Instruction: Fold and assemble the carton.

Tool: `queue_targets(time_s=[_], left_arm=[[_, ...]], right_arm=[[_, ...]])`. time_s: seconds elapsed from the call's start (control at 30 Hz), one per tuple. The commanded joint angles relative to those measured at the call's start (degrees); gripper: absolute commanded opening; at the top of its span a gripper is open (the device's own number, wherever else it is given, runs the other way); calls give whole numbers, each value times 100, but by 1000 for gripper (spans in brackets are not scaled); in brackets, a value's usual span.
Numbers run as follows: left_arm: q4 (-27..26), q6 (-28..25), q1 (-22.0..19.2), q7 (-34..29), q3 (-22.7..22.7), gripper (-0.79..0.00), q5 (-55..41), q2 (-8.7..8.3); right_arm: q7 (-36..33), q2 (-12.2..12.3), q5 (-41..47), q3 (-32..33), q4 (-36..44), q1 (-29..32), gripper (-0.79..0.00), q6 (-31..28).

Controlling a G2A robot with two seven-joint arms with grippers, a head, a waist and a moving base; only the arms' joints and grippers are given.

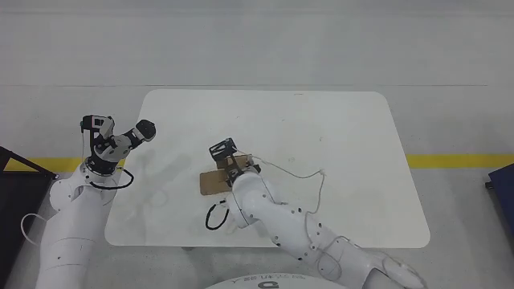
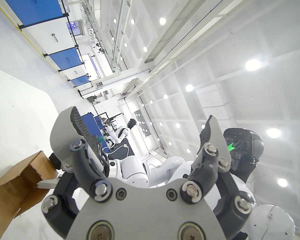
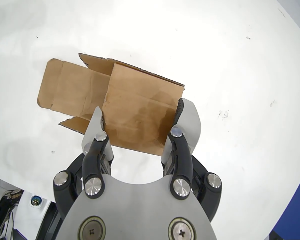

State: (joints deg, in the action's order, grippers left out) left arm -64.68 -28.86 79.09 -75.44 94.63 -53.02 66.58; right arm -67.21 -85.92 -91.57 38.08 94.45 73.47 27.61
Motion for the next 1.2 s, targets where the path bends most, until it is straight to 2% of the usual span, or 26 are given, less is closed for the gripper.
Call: queue_targets(time_s=[0.0,0.17,0.3,0.37,0.43,0.5,0.73,0.83,0.93,1.07,1.17], left_arm=[[0,0,0,0,0,0,0,0],[0,0,0,0,0,0,0,0],[0,0,0,0,0,0,0,0],[0,0,0,0,0,0,0,0],[0,0,0,0,0,0,0,0],[0,0,0,0,0,0,0,0],[-25,11,4,27,-6,0,14,1],[-583,-36,166,115,-48,0,716,-37],[-1386,66,382,330,-7,0,2079,-122],[-2785,975,574,550,75,0,4615,-275],[-3773,1864,609,470,-74,0,5505,-329]], right_arm=[[29,17,13,93,176,92,-499,-55],[199,118,355,594,860,506,-508,-394],[581,242,1768,1554,1458,956,-539,-1087],[733,312,2738,2191,1534,1146,-613,-1648],[908,382,3565,2856,1475,1301,-560,-2156],[1040,444,4084,3361,1328,1433,-554,-2562],[1241,588,5214,4334,801,1565,-514,-3426],[1360,634,5565,4597,616,1577,-511,-3660],[1420,681,5649,4763,412,1575,-514,-3810],[1551,725,5611,4781,181,1554,-505,-3950],[1673,749,5541,4740,25,1512,-499,-4006]])
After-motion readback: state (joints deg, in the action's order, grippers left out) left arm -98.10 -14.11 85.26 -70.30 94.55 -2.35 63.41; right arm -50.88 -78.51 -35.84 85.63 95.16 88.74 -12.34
